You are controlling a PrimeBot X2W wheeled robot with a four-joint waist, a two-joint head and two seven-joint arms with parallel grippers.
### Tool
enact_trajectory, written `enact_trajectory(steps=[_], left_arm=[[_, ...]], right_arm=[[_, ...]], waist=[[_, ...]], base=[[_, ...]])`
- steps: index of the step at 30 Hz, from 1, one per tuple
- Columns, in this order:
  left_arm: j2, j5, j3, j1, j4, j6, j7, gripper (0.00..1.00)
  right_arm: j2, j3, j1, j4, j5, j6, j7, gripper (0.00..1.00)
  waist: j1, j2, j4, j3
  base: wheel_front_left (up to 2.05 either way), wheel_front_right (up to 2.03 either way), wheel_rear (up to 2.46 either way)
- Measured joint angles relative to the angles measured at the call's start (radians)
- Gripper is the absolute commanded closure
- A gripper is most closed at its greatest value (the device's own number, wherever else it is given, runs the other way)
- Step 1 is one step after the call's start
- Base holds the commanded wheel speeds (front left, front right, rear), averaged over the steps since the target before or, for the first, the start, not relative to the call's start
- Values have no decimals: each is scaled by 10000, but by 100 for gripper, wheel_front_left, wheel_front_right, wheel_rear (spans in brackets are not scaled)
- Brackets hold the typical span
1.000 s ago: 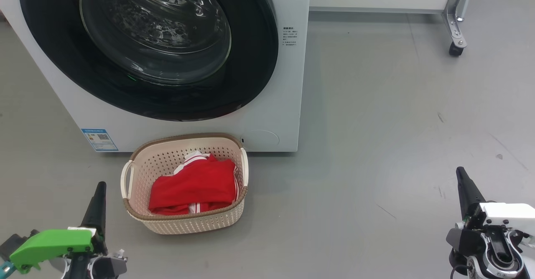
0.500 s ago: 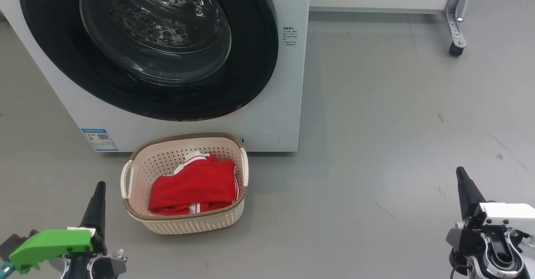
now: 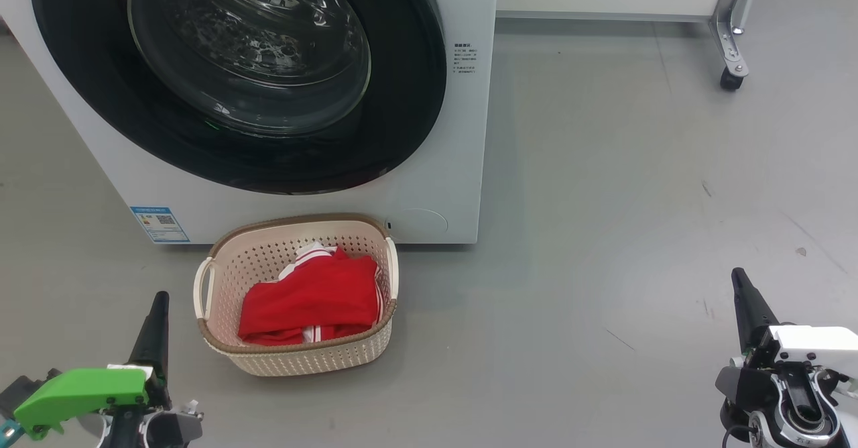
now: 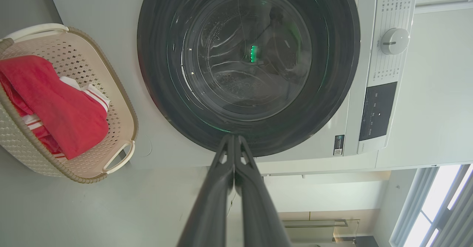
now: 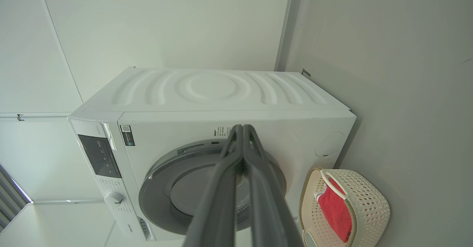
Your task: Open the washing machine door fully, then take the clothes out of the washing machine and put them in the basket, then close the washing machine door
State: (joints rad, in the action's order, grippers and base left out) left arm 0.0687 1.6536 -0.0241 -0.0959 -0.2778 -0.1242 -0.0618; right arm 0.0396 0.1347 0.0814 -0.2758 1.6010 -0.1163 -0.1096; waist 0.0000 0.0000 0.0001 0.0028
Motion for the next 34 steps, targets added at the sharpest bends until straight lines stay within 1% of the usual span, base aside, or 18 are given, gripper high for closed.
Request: enact_trajectory(steps=[34], left_arm=[[0,0,-25,2,13,0,-2,100]], right_arm=[[-2,0,-1,2,0,0,0,100]], waist=[[0,0,0,1]], base=[[0,0,0]])
